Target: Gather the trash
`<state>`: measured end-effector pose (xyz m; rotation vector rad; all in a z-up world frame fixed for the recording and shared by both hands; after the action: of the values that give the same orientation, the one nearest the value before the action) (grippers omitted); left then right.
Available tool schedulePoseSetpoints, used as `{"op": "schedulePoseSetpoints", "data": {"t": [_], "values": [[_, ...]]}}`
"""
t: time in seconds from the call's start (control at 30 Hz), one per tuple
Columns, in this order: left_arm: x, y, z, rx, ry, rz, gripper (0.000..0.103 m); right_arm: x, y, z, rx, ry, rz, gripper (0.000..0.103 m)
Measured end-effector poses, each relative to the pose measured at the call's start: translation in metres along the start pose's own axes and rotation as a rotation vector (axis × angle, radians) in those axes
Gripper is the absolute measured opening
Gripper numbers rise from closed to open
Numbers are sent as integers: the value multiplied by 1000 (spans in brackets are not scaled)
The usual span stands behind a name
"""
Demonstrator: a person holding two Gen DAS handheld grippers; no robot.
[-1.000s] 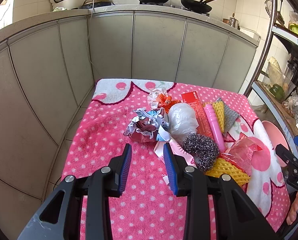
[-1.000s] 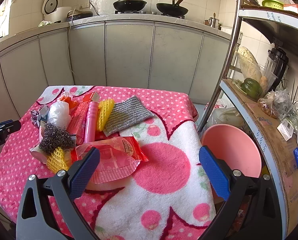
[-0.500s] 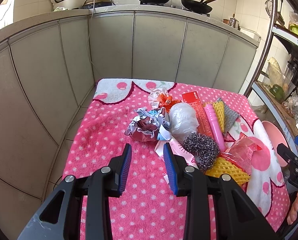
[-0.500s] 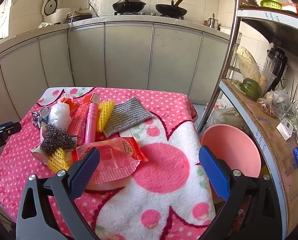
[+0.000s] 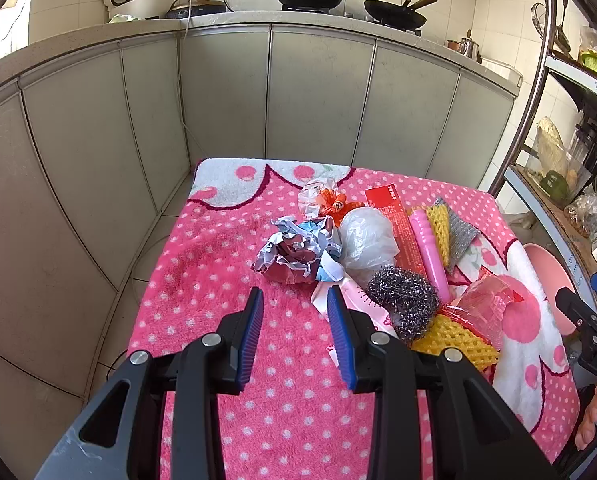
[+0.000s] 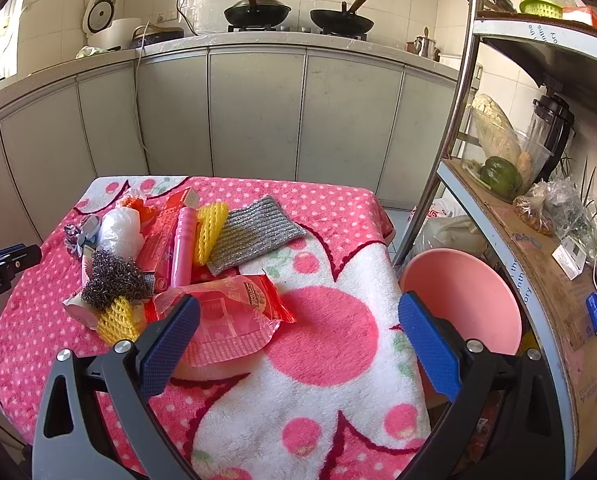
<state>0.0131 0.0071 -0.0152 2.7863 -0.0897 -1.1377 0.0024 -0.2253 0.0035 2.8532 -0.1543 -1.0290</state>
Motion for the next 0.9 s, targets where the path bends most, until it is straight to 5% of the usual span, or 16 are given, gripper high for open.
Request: {"op": "schedulePoseSetpoints", "data": {"t": [0.9], "values": [[-6,0,1,0,10,6,32,-5,2,0,4,7,1,100]]}}
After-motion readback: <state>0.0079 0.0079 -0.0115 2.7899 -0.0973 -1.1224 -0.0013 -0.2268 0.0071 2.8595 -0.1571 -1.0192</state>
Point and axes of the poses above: each gripper's, at about its wrist camera, not at the fingertips, and x roughly the way its jaws point, y to its right, z to its underside, the point moved 3 cm from there along x, roughly the way its jaws point, and after that the axes turned 6 degrees about z, right-handed, at the moved point
